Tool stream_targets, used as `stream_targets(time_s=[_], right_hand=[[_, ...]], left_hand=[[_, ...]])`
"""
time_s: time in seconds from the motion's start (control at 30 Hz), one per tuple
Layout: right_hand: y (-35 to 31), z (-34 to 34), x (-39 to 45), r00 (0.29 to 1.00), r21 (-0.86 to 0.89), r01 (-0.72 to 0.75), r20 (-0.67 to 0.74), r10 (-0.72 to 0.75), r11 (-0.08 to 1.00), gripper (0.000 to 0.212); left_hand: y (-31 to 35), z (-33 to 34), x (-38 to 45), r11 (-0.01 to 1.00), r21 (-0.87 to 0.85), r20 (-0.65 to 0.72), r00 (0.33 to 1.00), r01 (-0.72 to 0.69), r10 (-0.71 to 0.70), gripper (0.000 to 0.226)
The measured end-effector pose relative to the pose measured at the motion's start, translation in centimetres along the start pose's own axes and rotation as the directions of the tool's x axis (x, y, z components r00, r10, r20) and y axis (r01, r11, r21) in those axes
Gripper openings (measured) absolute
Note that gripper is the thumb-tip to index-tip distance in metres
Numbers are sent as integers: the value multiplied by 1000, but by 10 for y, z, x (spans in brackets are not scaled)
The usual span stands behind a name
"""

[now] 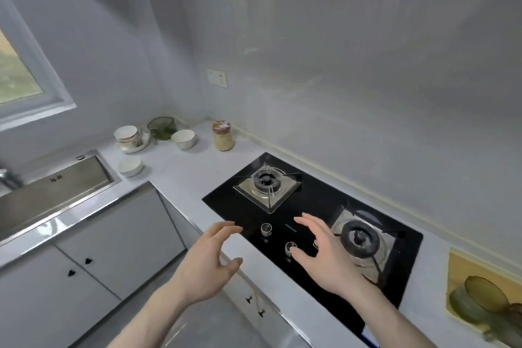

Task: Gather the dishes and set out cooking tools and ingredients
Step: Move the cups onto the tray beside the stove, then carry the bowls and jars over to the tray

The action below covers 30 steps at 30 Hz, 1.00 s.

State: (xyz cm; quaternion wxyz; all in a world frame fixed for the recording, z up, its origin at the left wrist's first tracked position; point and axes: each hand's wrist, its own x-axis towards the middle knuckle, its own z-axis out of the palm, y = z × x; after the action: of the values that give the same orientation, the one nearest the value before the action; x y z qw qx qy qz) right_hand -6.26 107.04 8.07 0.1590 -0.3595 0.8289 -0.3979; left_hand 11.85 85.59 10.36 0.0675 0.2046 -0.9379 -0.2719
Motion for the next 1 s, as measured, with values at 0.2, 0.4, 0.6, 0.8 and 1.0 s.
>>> stream_targets(time_s=[0.2,0.4,0.6,0.8,1.0], right_hand=[[-60,63,39,994,89,64,83,-72,994,58],[-106,103,93,977,71,137,156,-147,988,58],[-126,145,169,966,111,162,185,-180,981,57],[-146,191,253,948,174,136,262,-179,975,55],[-171,222,344,937,137,155,295,-190,978,55]], left_hand=[[-74,-47,-23,997,8,-106,992,71,-70,56],[-127,-82,-23,985,-16,-166,971,169,-169,54],[-181,-109,2,974,-12,-217,950,227,-224,56],[-242,-149,47,950,-47,-230,922,308,-311,55],[-295,-183,95,946,-61,-294,900,317,-321,54]])
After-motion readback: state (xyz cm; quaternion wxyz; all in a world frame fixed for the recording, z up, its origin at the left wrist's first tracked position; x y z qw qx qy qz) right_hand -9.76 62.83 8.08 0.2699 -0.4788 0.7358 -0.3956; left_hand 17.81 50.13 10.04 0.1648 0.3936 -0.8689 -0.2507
